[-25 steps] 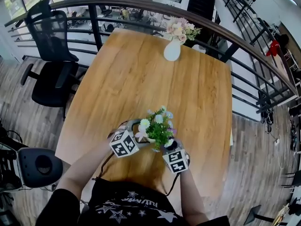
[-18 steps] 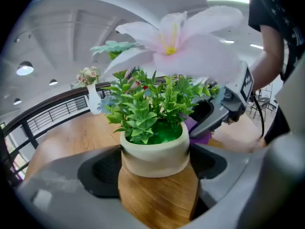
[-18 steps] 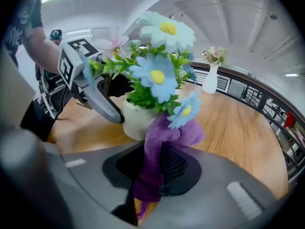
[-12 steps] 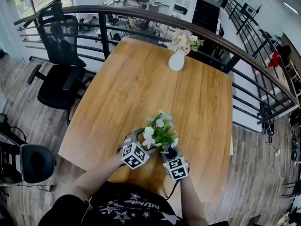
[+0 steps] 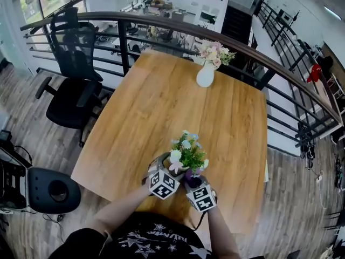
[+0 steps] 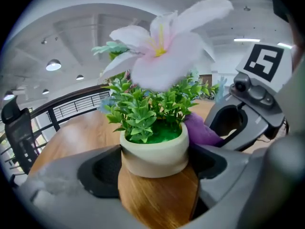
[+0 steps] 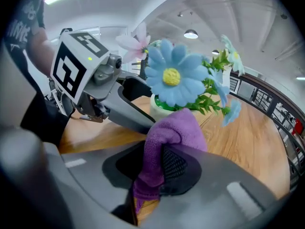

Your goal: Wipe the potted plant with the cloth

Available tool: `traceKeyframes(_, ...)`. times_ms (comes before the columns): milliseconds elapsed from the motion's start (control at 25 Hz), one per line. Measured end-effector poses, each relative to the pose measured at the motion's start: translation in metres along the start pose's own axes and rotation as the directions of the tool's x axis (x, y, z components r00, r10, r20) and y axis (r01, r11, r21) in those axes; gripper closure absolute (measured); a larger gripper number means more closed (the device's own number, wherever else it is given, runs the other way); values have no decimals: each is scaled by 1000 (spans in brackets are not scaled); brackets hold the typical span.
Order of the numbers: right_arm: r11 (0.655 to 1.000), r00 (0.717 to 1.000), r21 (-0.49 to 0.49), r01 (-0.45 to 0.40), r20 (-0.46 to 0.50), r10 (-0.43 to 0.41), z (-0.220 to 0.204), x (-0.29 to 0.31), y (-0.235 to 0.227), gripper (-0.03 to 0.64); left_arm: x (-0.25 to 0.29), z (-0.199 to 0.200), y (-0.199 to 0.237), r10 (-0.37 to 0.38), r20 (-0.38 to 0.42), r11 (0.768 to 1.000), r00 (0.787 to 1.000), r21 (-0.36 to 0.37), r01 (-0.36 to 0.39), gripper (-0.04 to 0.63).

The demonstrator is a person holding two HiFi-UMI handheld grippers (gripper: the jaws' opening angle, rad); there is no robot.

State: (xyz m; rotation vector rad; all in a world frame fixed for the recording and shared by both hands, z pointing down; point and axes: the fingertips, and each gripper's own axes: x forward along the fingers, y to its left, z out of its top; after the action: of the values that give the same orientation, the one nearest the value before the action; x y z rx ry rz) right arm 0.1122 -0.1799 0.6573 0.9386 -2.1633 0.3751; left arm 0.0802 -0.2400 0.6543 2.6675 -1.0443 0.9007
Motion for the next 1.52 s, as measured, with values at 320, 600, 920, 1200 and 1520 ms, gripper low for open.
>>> traceKeyframes(320, 1000, 1000, 4, 19, -10, -19, -1, 2, -3, 531, 1, -4, 0, -36, -11, 998, 999, 47, 37, 130)
traceKeyframes(600, 994, 996, 53, 93, -12, -92, -4, 0, -25, 531, -15, -14, -16, -134, -34, 984, 990, 115, 137, 130)
traceKeyframes(920, 985, 987, 67, 159, -4, -159, -6, 1, -49, 531, -30, -21, -38, -187, -32, 974, 982, 127, 190, 130)
traceKeyframes(1200, 984, 987, 68, 163, -12, -162, -6, 0, -51, 531, -38, -37, -24, -261, -68, 944, 963, 192, 269, 130)
traceKeyframes(1520, 982, 987, 100, 163, -16, -162, -7, 4, -56, 531, -28, -32, 15, -399, -78, 871, 914, 279, 404, 129)
